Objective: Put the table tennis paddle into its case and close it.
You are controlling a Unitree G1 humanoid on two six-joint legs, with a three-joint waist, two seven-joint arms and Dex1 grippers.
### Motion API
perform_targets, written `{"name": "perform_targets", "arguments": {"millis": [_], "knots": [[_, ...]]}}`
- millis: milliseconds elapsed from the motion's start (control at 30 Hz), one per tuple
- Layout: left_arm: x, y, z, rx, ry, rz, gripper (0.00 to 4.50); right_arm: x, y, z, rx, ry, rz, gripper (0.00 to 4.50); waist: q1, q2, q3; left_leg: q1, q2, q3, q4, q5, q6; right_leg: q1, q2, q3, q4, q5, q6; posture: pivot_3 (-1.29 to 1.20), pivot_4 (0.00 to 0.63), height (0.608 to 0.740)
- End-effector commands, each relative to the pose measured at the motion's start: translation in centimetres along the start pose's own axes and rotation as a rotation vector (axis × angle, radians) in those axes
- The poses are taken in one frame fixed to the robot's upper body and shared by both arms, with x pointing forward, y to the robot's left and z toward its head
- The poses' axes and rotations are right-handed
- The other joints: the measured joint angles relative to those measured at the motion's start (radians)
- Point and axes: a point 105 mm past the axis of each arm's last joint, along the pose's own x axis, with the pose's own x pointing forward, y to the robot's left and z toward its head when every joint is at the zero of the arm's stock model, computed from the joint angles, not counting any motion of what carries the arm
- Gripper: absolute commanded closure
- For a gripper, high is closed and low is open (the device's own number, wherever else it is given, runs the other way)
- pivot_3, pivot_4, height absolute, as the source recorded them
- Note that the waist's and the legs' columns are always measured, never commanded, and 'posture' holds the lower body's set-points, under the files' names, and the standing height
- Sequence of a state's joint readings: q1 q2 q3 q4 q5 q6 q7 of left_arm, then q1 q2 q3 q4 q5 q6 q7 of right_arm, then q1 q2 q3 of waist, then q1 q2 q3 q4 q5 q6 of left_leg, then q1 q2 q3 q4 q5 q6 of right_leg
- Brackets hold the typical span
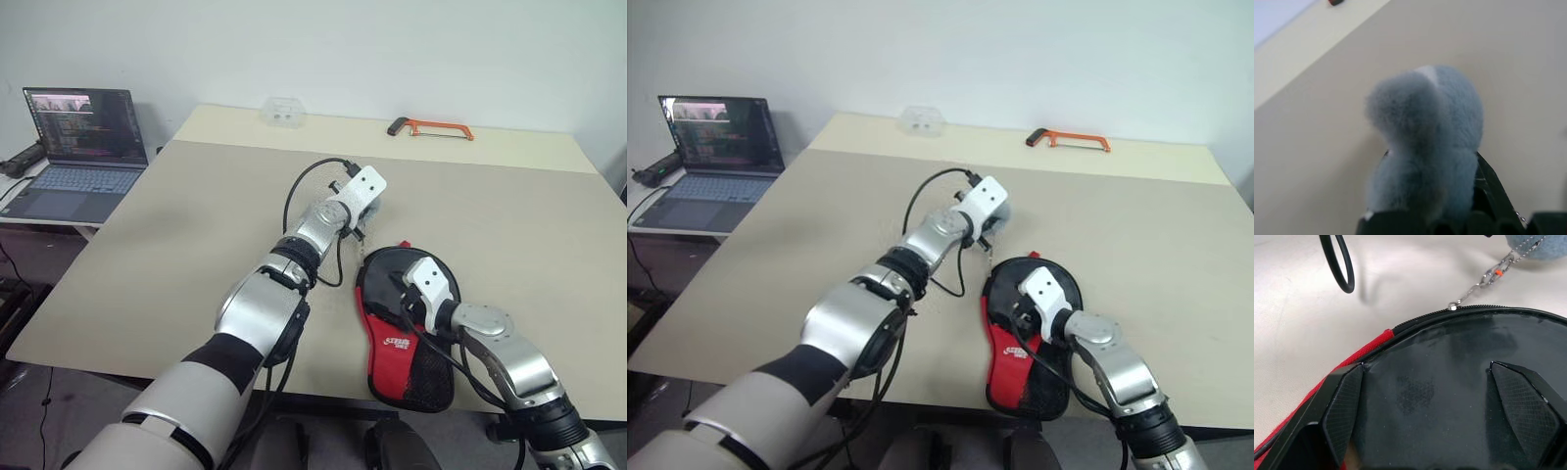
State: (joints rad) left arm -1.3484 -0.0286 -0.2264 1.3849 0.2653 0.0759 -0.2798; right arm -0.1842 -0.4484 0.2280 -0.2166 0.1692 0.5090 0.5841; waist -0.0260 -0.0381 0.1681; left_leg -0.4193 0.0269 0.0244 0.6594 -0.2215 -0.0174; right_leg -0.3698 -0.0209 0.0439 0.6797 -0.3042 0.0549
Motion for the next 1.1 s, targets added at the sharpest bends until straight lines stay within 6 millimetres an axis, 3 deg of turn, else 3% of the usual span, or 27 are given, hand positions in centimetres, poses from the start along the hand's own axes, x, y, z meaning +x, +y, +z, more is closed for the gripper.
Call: {"name": "perform_targets", "arguments": {"millis": [33,400,433,500,600,733,900,1033,1100], "knots": [[-0.3,1.0,4.5,0.142,-0.098,0.071,4.05,-0.9,1.4,-6.2,0.033,0.255,0.045,0.00,0.004,0.000,0.000,0.000,0.000,0.000,0.000,0.000,0.000,0.000,0.000,0.000,0.000,0.000,0.000,0.00,0.150,0.740],[-0.4,0.9,7.2,0.438,-0.145,0.177,4.05,-1.7,2.2,-5.6,0.037,0.248,0.048,0.00,0.002,0.000,0.000,-0.002,0.000,0.000,-0.002,0.000,-0.001,-0.003,0.000,0.000,-0.002,0.000,0.000,0.00,0.150,0.740],[-0.5,0.8,7.7,0.490,-0.159,0.195,4.05,-1.8,2.3,-5.7,0.039,0.251,0.045,0.00,0.003,-0.001,0.000,-0.003,0.000,0.000,-0.002,0.000,-0.001,-0.003,0.000,0.000,-0.002,0.000,0.000,0.00,0.150,0.740],[-0.7,0.4,9.5,0.758,-0.209,0.279,4.05,-1.9,2.3,-5.9,0.047,0.252,0.029,0.00,0.004,-0.001,0.000,-0.004,0.000,0.000,-0.002,0.000,-0.001,-0.003,-0.001,0.000,-0.002,0.000,0.000,0.00,0.150,0.740],[-1.2,-1.6,12.2,1.049,-0.339,0.366,4.05,-1.6,2.5,-5.7,0.069,0.235,0.009,0.00,0.006,-0.001,0.001,-0.005,0.000,0.000,-0.002,0.000,-0.001,-0.004,-0.001,0.000,-0.003,0.000,0.000,0.00,0.150,0.740],[-1.4,-4.8,14.2,1.042,-0.453,0.328,4.05,-1.3,3.1,-5.7,0.067,0.234,0.014,0.00,0.006,-0.001,0.001,-0.006,0.000,0.000,-0.002,0.000,-0.001,-0.005,-0.001,0.000,-0.002,0.000,0.000,0.00,0.150,0.740],[-1.1,-7.2,14.0,0.969,-0.471,0.250,4.05,-1.3,3.1,-5.9,0.075,0.237,0.002,0.00,0.005,-0.001,0.001,-0.006,0.000,0.001,-0.002,0.000,-0.001,-0.006,-0.001,0.000,-0.002,0.000,0.000,0.00,0.150,0.740],[-0.5,-9.5,12.0,1.027,-0.452,0.148,4.05,-1.4,3.0,-6.1,0.074,0.241,-0.004,0.00,0.005,-0.001,0.001,-0.006,0.000,0.001,-0.002,0.000,-0.001,-0.005,-0.001,0.000,-0.002,0.000,0.000,0.00,0.150,0.740],[-0.1,-9.9,10.5,0.961,-0.401,0.087,4.05,-1.5,2.9,-6.2,0.075,0.242,-0.005,0.00,0.004,-0.001,0.001,-0.006,0.000,0.001,-0.002,0.000,-0.001,-0.005,-0.001,0.000,-0.002,0.000,0.000,0.00,0.150,0.740]]}}
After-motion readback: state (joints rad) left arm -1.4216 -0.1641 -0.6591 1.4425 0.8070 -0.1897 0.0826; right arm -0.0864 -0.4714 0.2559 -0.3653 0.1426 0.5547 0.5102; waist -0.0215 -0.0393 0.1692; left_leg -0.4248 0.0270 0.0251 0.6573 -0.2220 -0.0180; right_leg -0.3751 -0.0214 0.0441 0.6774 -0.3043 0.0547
